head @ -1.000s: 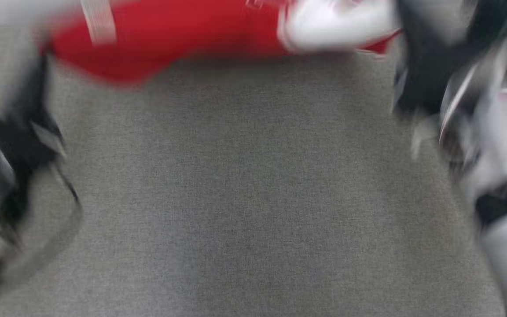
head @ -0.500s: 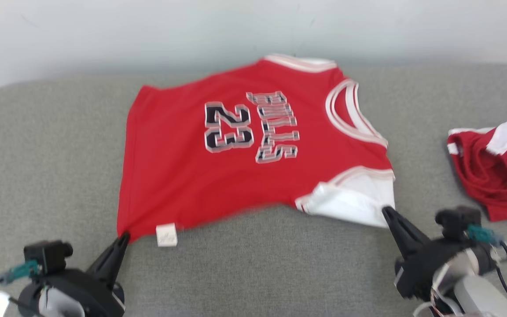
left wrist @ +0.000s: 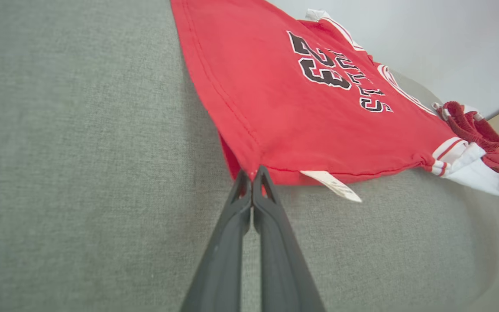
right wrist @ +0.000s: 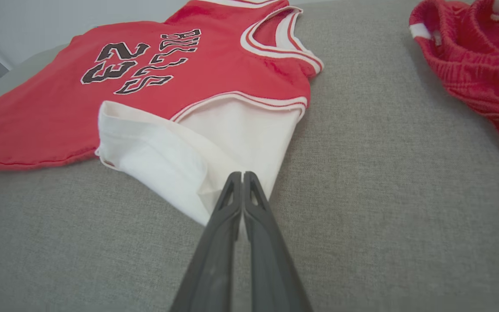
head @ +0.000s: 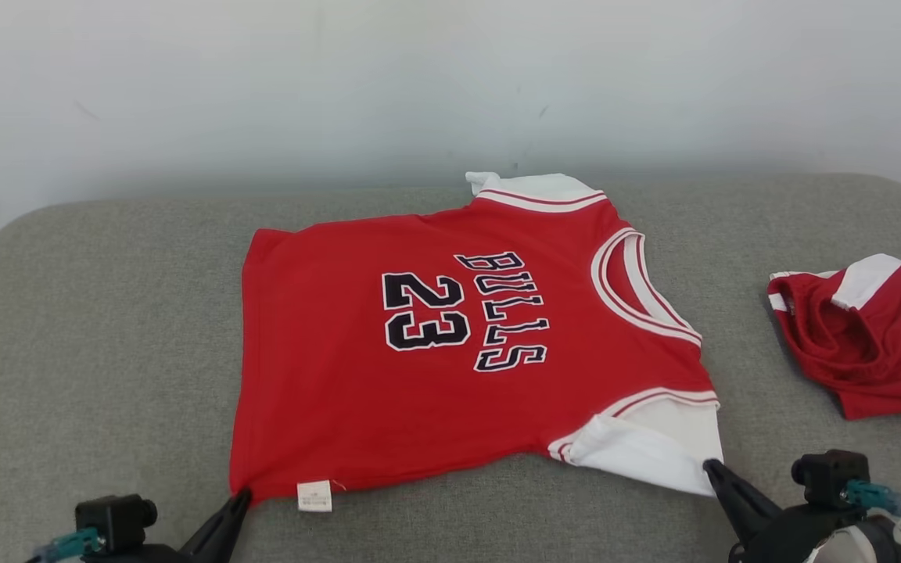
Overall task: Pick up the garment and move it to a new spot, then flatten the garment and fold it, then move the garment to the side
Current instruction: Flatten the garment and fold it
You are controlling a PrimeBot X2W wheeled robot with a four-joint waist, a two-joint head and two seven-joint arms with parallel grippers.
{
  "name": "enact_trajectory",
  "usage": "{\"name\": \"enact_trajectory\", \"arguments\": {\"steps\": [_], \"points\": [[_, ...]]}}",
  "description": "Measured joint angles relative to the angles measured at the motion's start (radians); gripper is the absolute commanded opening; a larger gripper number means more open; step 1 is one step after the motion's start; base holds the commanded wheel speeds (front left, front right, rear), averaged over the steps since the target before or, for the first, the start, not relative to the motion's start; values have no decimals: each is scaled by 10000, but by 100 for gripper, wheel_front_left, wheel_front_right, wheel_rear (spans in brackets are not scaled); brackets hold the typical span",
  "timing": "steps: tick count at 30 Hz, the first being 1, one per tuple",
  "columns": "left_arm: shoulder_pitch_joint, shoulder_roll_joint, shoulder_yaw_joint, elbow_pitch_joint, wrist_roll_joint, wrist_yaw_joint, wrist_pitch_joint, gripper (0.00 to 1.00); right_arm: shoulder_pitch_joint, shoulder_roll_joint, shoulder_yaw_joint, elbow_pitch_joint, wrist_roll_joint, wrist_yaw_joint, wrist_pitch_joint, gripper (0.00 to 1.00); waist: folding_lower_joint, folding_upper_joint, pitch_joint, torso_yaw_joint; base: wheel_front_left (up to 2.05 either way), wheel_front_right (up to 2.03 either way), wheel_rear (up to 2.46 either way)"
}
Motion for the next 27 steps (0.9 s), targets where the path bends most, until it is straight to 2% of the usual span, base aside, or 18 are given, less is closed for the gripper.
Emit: {"name": "enact_trajectory", "arguments": {"steps": [5, 6, 7, 8, 13, 17, 21, 22, 23, 25, 27], "points": [[221, -130, -90, 199, 46, 128, 54, 0, 170, -15, 190, 163, 88, 0, 207, 0, 0, -1, -87, 53, 0, 0, 0], [225, -146, -104, 268, 48, 178, 88, 6, 159, -13, 190, 180, 134, 2, 215, 24, 0, 0, -101, 53, 0, 0, 0], [224, -150, -113, 330, 61, 236, 94, 35, 159, 0, 188, 207, 155, 2, 215, 64, 0, 0, -125, 54, 0, 0, 0], [225, -173, -84, 385, 59, 364, 92, 100, 159, 23, 174, 222, 236, 2, 219, 100, 1, 1, -153, 53, 0, 0, 0], [259, -180, 98, 311, 42, 598, 25, 100, 176, 52, 161, -151, 800, 2, 268, 100, 0, 0, -310, 46, 0, 0, 0], [626, -115, 522, -146, -282, 752, -113, 100, 606, 12, 23, -1003, 1448, 10, 211, 100, -1, 0, -442, 57, 0, 0, 0], [664, 111, 938, -372, -408, 1016, -186, 100, 726, -268, -414, -1214, 1603, 10, 221, 100, 0, 1, -498, 29, 0, 0, 0], [662, 178, 963, -380, -405, 1089, -186, 100, 683, -359, -447, -1185, 1513, -29, 263, 100, 0, 1, -504, 2, 0, 0, 0], [671, 242, 965, -387, -376, 1210, -186, 100, 537, -533, -412, -1020, 1181, -263, 466, 100, 0, 1, -502, -64, 0, 0, 0], [694, 230, 963, -447, -387, 1223, -186, 100, 384, -543, -497, -895, 1181, -483, 612, 100, 0, 1, -472, -137, 0, 0, 0], [707, 188, 911, -543, -351, 1312, -186, 100, 221, -537, -420, -769, 1172, -546, 865, 100, 0, 1, -403, -188, 0, 0, 0]]}}
